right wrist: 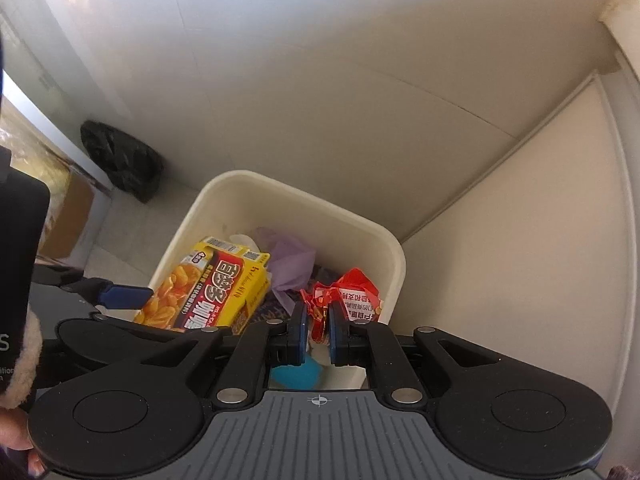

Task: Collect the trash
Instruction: 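Open both tools to drop the curry box and red wrapper into the bin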

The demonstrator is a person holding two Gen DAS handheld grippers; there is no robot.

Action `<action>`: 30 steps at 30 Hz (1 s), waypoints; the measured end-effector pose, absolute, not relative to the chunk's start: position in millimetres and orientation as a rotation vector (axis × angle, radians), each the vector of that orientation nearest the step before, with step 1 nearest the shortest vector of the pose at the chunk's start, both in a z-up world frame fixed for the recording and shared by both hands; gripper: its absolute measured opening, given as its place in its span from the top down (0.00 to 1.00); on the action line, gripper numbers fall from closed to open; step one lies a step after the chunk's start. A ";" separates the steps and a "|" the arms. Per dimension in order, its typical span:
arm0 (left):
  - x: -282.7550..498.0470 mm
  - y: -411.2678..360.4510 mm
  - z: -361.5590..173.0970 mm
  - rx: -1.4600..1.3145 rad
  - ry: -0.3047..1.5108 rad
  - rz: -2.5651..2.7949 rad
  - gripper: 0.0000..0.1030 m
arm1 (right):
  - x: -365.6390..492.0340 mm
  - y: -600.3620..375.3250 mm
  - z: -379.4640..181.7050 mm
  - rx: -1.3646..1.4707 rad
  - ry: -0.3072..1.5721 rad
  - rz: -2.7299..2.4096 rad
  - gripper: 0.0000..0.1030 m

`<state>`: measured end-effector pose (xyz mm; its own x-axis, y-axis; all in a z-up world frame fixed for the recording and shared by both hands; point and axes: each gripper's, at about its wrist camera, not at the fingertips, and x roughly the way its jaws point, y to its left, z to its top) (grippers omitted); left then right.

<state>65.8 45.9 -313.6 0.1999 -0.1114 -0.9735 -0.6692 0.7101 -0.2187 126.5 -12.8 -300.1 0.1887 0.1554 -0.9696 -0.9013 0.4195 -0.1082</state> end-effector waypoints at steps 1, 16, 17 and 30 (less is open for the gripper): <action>68.3 44.9 -313.5 -0.714 1.337 0.437 0.32 | 125.4 -11.1 -301.1 -0.838 1.137 0.872 0.91; 66.5 32.0 -308.1 -0.690 1.335 0.413 0.14 | 125.9 -5.1 -308.5 -0.850 1.182 0.844 0.57; 66.0 33.0 -307.8 -0.690 1.334 0.412 0.13 | 125.5 -5.5 -308.4 -0.850 1.181 0.844 0.57; 67.3 32.7 -292.5 -0.672 1.315 0.421 0.10 | 127.0 -7.4 -296.5 -0.819 1.161 0.850 0.54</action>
<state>67.3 32.7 -292.5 0.2198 -0.0876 -0.9716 -0.6355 0.7428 -0.2107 127.0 -7.4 -296.5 0.1804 0.1355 -0.9742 -0.8880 0.4484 -0.1021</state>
